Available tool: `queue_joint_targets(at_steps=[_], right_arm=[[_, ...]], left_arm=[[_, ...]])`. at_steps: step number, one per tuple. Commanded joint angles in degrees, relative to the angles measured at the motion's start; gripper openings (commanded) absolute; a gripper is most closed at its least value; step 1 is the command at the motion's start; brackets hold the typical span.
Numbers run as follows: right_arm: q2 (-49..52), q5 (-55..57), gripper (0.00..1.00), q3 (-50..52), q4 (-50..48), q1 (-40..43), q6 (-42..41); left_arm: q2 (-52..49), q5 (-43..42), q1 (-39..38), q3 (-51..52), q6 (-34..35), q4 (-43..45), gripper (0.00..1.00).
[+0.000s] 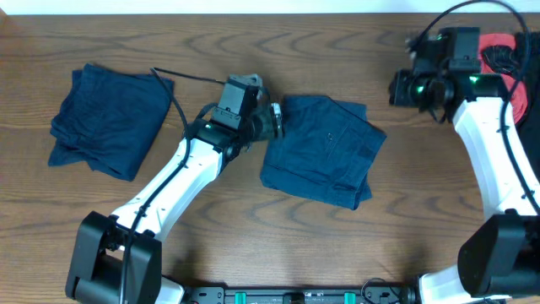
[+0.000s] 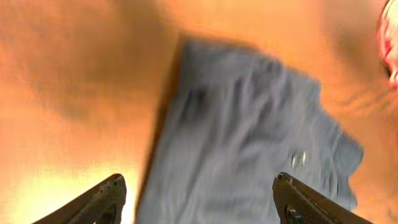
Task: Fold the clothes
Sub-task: 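Grasp the folded shorts' left edge with the left gripper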
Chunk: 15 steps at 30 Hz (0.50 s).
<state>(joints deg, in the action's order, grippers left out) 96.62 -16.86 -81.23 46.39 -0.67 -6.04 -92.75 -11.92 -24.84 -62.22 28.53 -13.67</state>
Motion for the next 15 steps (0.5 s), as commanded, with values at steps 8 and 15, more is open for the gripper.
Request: queue_joint_targets(at_steps=[8,15], right_arm=[[4.4,-3.1,0.03,13.9,-1.4,-6.0,1.8],[4.6,-0.7,0.06,25.8,-15.1,-6.5,1.7]], left_arm=[[-13.3,-2.8,0.1,0.1,-2.2,2.6,0.77],[-16.2,-7.2,0.0,0.1,-2.2,-1.2,0.76]])
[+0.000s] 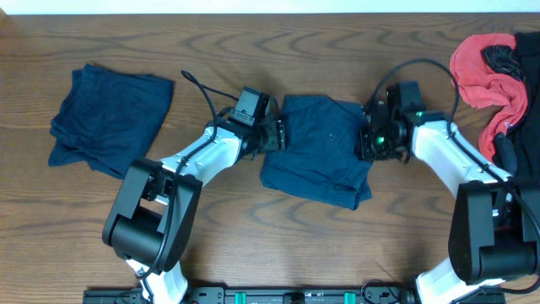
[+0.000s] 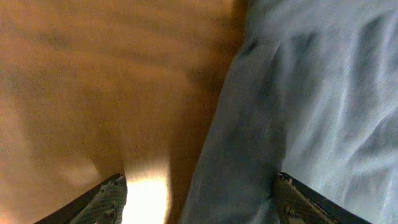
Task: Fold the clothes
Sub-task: 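Grasp the folded shorts' left edge with the left gripper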
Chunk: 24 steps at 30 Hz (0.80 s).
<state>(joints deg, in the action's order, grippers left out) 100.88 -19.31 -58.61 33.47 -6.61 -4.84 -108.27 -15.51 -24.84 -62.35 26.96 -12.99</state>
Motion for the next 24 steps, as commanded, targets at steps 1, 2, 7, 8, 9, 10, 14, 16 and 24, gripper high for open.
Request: queue_joint_targets(at_steps=[1,2,7,8,9,10,14,16,24], right_arm=[[0.3,3.5,0.06,4.5,-4.0,-0.5,-0.3],[0.3,6.1,0.06,5.9,-6.0,-0.5,-1.4],[0.4,19.3,0.1,9.6,-16.9,0.2,-5.0],[0.4,20.1,0.11,9.6,-19.1,0.4,-5.0],[0.4,20.4,0.12,9.6,-22.0,0.7,-5.0],[0.4,20.4,0.13,9.6,-24.6,1.0,-4.7],[0.0,19.9,0.22,8.2,-30.9,1.6,-4.5],[-1.0,18.2,0.26,6.5,-29.7,1.6,-4.5],[-12.0,17.4,0.34,2.3,-20.3,1.6,-3.0]], left_arm=[[-0.7,-4.9,0.0,0.2,-0.6,-3.1,0.75],[-0.7,-5.8,0.0,0.2,-0.6,-4.9,0.69],[-0.7,-5.9,-0.2,0.3,-0.6,-14.8,0.51],[-0.7,-5.9,-0.3,0.3,-0.6,-16.3,0.5],[-0.7,-6.0,-0.2,0.3,-0.6,-17.5,0.49],[-0.7,-6.0,-0.3,0.3,-0.7,-18.5,0.47],[0.0,-9.8,-0.3,0.2,-2.8,-20.4,0.42],[1.9,-9.7,0.0,0.2,-2.9,-20.6,0.43],[9.2,-7.6,5.0,0.1,-2.8,-1.5,0.95]])
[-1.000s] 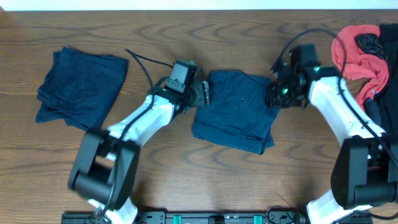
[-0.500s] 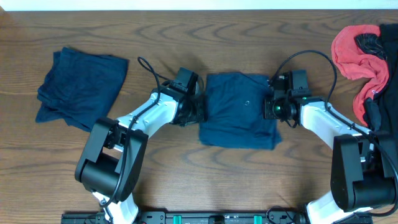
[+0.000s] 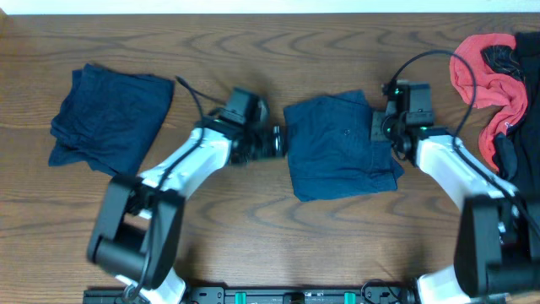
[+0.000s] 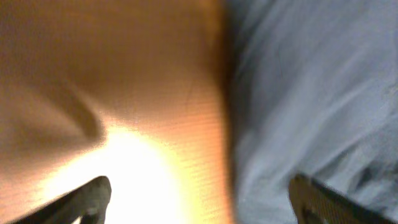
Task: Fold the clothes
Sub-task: 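Grasp the folded shorts' left edge with the left gripper, then carry the folded shorts left with the left gripper onto the folded garment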
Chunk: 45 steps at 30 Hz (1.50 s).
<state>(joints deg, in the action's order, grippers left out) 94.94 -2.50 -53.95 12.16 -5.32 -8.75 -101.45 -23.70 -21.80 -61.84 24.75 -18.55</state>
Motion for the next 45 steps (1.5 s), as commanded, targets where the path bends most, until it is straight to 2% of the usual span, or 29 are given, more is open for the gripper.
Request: queue_joint_targets(at_steps=[1,7,14,18,25,27,30,32,34,35,40,45], right_arm=[[-7.9,0.5,0.35,-2.4,1.9,0.3,0.9],[-15.0,0.5,0.37,-2.4,6.2,0.3,1.1],[-16.4,0.6,0.35,-2.4,11.2,0.3,1.1],[-16.4,0.6,0.33,-2.4,12.5,0.3,1.1],[-16.4,0.6,0.32,-2.4,12.6,0.3,1.1],[-16.4,0.6,0.32,-2.4,12.5,0.3,1.1],[-16.4,0.6,0.32,-2.4,12.5,0.3,1.1],[-16.4,0.6,0.31,-2.4,12.6,0.3,1.1],[-16.4,0.6,0.31,-2.4,12.8,0.3,1.1],[-16.4,0.6,0.31,-2.4,12.9,0.3,1.1],[-16.4,0.6,0.31,-2.4,13.0,0.3,1.1],[-16.4,0.6,0.31,-2.4,13.2,0.3,1.1]], left_arm=[[2.1,0.5,2.4,-0.4,-0.3,6.8,0.96],[-2.7,-2.9,2.6,-0.4,0.9,20.0,0.97],[-11.6,-9.0,2.6,-0.4,8.0,29.9,0.97],[-15.5,-10.4,1.9,-0.4,10.6,31.8,0.97],[-18.8,-11.7,-2.1,-0.4,10.6,33.4,0.95],[-18.8,-11.8,-3.5,-0.4,10.5,33.2,0.89],[-18.8,-11.8,-5.0,-0.4,10.5,33.2,0.7],[-18.8,-11.7,-5.1,-0.4,10.5,33.3,0.49],[-18.8,-11.7,-4.3,-0.4,10.4,33.7,0.19],[-18.8,-11.7,-3.9,-0.4,10.4,33.8,0.08],[-17.0,-13.4,0.3,-0.4,6.9,33.7,0.06],[-11.0,-13.1,8.2,-0.7,2.9,31.1,0.06]])
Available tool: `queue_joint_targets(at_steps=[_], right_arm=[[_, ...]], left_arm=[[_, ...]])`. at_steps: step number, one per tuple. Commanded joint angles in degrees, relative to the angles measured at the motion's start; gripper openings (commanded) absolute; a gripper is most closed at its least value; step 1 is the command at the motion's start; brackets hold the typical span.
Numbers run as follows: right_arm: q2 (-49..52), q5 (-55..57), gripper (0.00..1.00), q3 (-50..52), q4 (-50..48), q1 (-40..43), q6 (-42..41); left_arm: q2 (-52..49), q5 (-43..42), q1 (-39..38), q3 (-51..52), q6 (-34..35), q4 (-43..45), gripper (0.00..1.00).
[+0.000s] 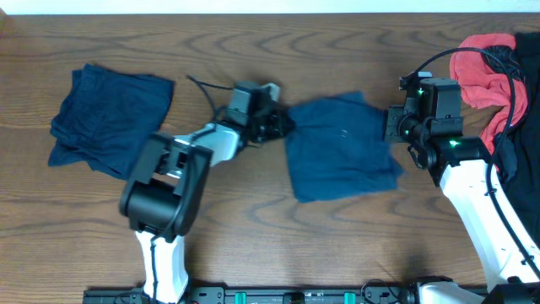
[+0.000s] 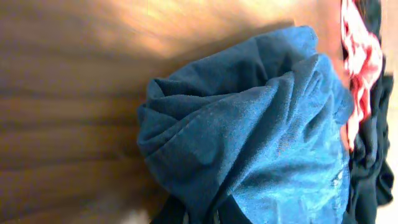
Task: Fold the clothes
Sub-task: 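Carry the folded shorts left with the left gripper onto the folded garment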
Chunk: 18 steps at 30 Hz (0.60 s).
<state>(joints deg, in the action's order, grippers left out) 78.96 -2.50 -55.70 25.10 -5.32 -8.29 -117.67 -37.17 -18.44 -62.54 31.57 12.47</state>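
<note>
A folded navy garment lies right of the table's middle. My left gripper is at its upper left corner. In the left wrist view the blue cloth is bunched into folds, and the left gripper is shut on a pinch of it at the bottom edge. My right gripper sits at the garment's right edge. Its fingers are hidden under the wrist, so whether they grip the cloth is unclear.
A second folded navy garment lies at the far left. A red cloth and a dark cloth are heaped at the right edge, with the red cloth also in the left wrist view. A black cable trails from the left wrist.
My left gripper was open beside the garment's left edge. It is now shut on the upper left corner, and the cloth there is bunched. The right gripper sits slightly further right.
The garment lay tilted in the middle, my open left gripper at its left edge and the right arm far back right. Then both grippers were at its sides. Later it lay squared and further right. Now the left gripper pinches its corner.
</note>
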Motion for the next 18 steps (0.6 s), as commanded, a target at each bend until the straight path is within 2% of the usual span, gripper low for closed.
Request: queue_joint_targets(at_steps=[1,9,18], right_arm=[[-0.4,0.6,0.31,-0.6,0.5,0.3,0.7],[-0.4,0.8,0.3,-0.6,0.7,0.3,0.7],[-0.4,0.8,0.31,-0.6,0.9,0.3,0.7]], left_arm=[[6.5,0.7,6.7,0.0,-4.5,0.1,0.06],[15.1,1.7,24.1,-1.6,-5.4,1.0,0.06],[16.1,6.6,41.7,-1.6,-5.4,3.9,0.06]])
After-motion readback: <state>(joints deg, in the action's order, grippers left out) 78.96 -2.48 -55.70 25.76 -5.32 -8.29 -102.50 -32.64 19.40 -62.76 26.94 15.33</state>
